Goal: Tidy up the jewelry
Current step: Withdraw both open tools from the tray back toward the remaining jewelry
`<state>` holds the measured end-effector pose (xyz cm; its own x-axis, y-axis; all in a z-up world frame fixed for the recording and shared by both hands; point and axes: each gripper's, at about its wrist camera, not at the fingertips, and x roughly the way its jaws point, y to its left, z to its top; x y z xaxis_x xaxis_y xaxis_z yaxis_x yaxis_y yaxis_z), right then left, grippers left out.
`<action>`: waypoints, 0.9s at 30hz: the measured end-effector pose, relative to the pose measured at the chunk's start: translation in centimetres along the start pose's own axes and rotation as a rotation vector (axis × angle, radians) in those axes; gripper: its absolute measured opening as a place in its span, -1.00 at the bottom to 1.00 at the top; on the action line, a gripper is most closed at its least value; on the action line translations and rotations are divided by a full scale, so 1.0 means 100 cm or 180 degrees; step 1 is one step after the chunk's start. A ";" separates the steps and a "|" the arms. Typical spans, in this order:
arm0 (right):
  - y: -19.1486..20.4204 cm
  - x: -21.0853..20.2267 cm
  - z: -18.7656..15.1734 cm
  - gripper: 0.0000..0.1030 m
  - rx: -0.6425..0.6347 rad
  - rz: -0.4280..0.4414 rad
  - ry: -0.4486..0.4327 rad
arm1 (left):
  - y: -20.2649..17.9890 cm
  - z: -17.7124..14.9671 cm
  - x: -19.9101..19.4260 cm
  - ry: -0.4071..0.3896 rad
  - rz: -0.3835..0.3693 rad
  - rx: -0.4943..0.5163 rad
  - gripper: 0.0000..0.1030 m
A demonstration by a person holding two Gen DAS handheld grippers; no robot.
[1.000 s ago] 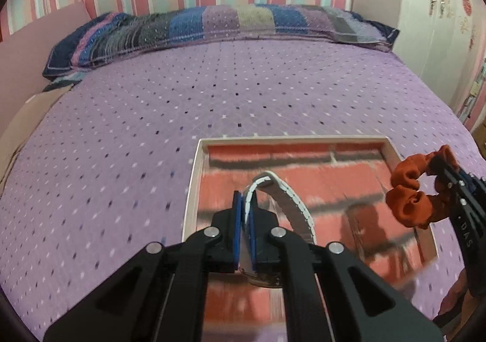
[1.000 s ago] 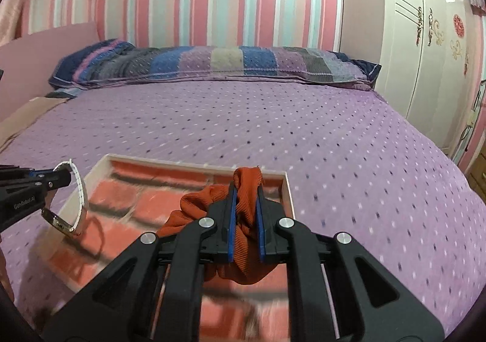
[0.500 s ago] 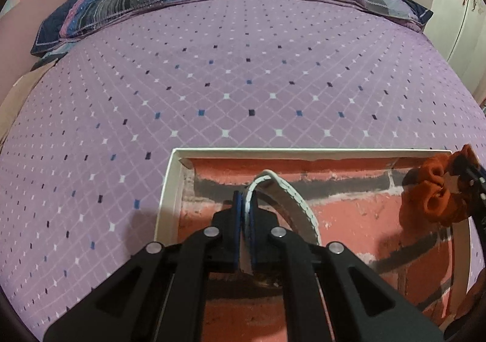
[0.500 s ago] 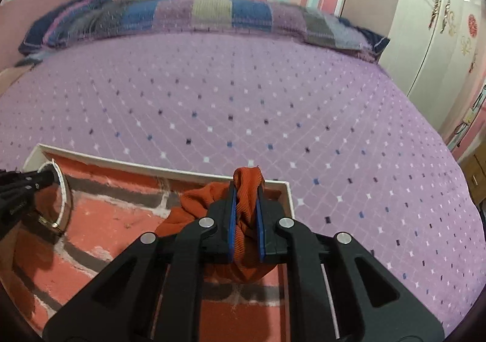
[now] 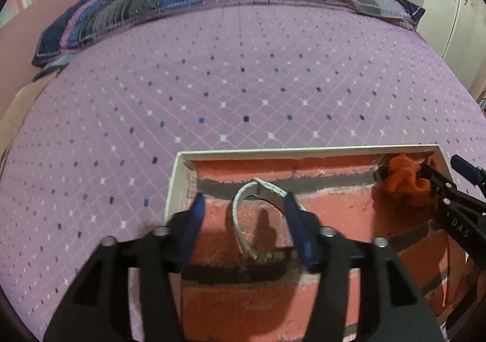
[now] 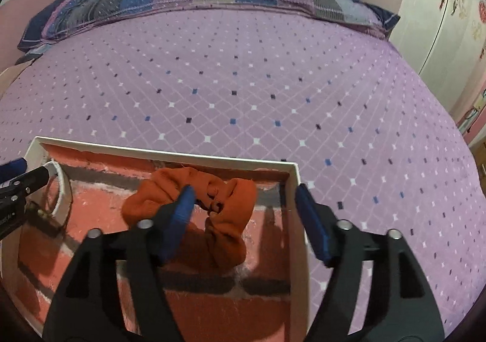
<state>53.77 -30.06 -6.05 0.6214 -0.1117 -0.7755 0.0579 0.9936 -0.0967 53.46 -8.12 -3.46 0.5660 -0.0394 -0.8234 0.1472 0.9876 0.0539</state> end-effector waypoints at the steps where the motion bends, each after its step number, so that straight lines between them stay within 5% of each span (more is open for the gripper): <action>1: -0.001 -0.004 0.002 0.43 0.0010 0.0028 -0.0036 | 0.000 -0.001 -0.004 -0.0002 -0.0010 0.0000 0.08; 9: -0.001 -0.062 -0.017 0.71 0.0093 0.0130 -0.0402 | 0.014 -0.031 -0.070 -0.0383 -0.0020 -0.0030 0.36; 21: 0.011 -0.172 -0.099 0.89 0.0135 0.0181 -0.0799 | 0.037 -0.135 -0.178 -0.0638 -0.0038 -0.0035 0.37; 24: 0.008 -0.200 -0.127 0.90 0.0145 0.0182 -0.0893 | 0.042 -0.164 -0.206 -0.0753 0.0042 -0.0053 0.64; 27: 0.007 -0.221 -0.147 0.91 0.0121 0.0130 -0.0977 | 0.041 -0.188 -0.226 -0.0821 0.0067 0.0032 0.66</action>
<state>28.54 -27.14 1.87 0.8303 -0.0675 -0.5532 0.0536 0.9977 -0.0413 26.04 -0.37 4.78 0.7571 -0.0575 -0.6508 0.1404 0.9872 0.0761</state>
